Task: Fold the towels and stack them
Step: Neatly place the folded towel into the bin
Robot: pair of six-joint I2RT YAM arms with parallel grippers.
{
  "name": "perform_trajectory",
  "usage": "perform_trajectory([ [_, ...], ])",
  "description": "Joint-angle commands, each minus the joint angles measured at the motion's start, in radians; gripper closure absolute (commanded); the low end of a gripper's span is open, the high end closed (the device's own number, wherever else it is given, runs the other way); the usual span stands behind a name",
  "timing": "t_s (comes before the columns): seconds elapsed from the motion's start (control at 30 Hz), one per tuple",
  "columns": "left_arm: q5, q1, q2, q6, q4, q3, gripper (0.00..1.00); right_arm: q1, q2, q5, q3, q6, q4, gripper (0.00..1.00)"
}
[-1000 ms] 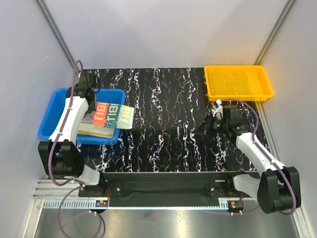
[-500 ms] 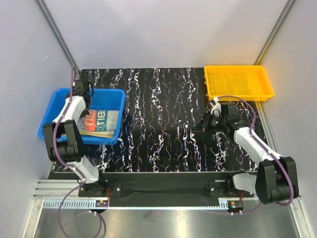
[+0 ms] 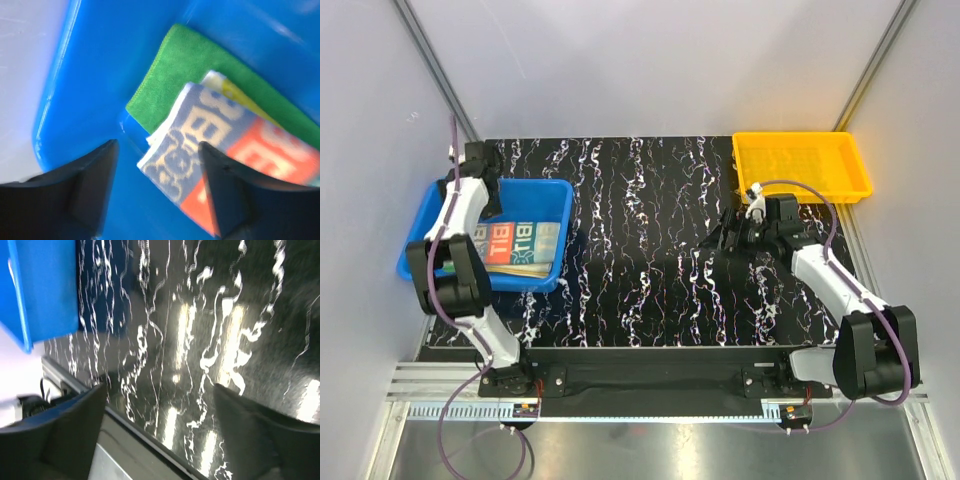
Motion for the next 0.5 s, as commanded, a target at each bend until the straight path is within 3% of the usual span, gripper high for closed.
perform_trajectory([
  [0.0, 0.238, -0.068, -0.237, -0.046, 0.043, 0.003, 0.01, -0.005, -0.023, 0.087, 0.104, -0.020, -0.047, 0.00],
  [0.13, 0.444, -0.198, -0.412, -0.057, 0.133, -0.066, 0.01, -0.004, -0.067, 0.126, 0.175, -0.053, -0.092, 0.00],
  [0.23, 0.640, -0.286, -0.516, -0.079, 0.230, -0.144, 0.01, -0.004, -0.116, 0.244, 0.216, -0.047, -0.107, 0.00],
  [0.27, 0.778, -0.321, -0.579, -0.082, 0.291, -0.168, 0.01, -0.004, -0.127, 0.270, 0.241, -0.049, -0.112, 0.00],
  [0.37, 0.949, -0.376, -0.659, -0.146, 0.389, -0.261, 0.01, -0.005, -0.130, 0.325, 0.291, -0.082, -0.130, 0.00],
  [0.47, 1.016, -0.427, -0.694, -0.179, 0.442, -0.335, 0.01, -0.004, -0.117, 0.328, 0.348, -0.099, -0.172, 0.00],
])
